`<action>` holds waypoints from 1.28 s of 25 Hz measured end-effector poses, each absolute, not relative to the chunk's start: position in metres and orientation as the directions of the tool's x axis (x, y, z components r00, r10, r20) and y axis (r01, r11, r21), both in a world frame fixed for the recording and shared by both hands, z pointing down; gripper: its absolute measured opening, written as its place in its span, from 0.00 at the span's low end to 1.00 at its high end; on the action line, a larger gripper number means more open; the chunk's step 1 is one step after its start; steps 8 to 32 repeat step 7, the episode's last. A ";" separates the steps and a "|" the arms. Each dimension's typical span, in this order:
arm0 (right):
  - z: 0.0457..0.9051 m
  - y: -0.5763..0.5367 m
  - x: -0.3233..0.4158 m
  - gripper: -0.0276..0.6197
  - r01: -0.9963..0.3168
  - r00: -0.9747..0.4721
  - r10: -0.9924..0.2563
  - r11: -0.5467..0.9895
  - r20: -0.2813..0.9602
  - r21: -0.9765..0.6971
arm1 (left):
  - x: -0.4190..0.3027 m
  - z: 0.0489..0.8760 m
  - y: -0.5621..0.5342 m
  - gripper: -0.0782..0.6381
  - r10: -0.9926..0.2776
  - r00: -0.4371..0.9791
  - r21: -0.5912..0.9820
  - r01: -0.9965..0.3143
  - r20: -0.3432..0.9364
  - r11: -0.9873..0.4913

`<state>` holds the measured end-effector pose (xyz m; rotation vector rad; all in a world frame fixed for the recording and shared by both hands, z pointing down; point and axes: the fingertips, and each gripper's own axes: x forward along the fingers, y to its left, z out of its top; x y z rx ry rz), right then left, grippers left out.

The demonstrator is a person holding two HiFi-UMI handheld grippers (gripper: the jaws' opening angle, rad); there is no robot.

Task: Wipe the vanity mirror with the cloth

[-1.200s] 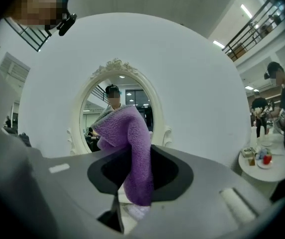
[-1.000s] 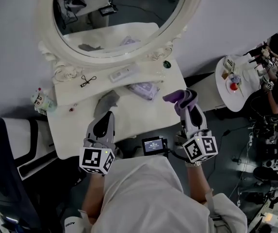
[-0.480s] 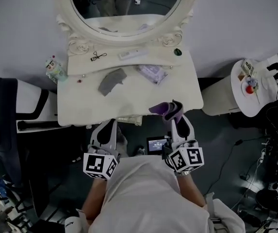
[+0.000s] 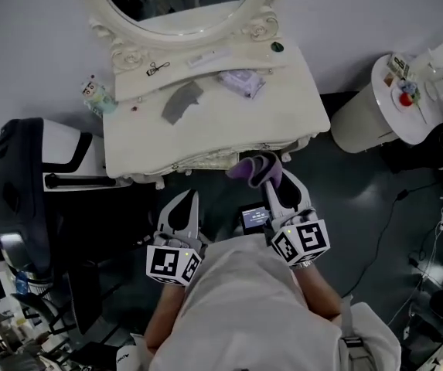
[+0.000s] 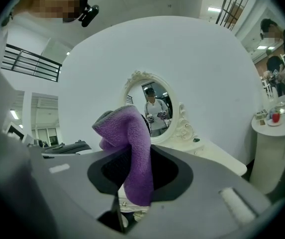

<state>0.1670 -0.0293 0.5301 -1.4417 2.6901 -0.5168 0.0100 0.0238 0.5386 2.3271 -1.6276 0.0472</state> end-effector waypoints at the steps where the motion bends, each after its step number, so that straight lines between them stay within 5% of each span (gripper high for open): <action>1: 0.529 -0.019 0.166 0.21 -0.805 -0.560 -0.820 0.506 0.117 -0.311 | 0.011 0.537 0.031 0.11 -0.908 0.373 0.229 -0.917 0.193 -0.328; 7: 0.509 0.035 0.153 0.21 -0.836 -0.527 -0.841 0.488 0.124 -0.250 | 0.012 0.523 0.085 0.11 -0.869 0.463 0.260 -0.873 0.173 -0.413; 32: 0.509 0.035 0.153 0.21 -0.836 -0.527 -0.841 0.488 0.124 -0.250 | 0.012 0.523 0.085 0.11 -0.869 0.463 0.260 -0.873 0.173 -0.413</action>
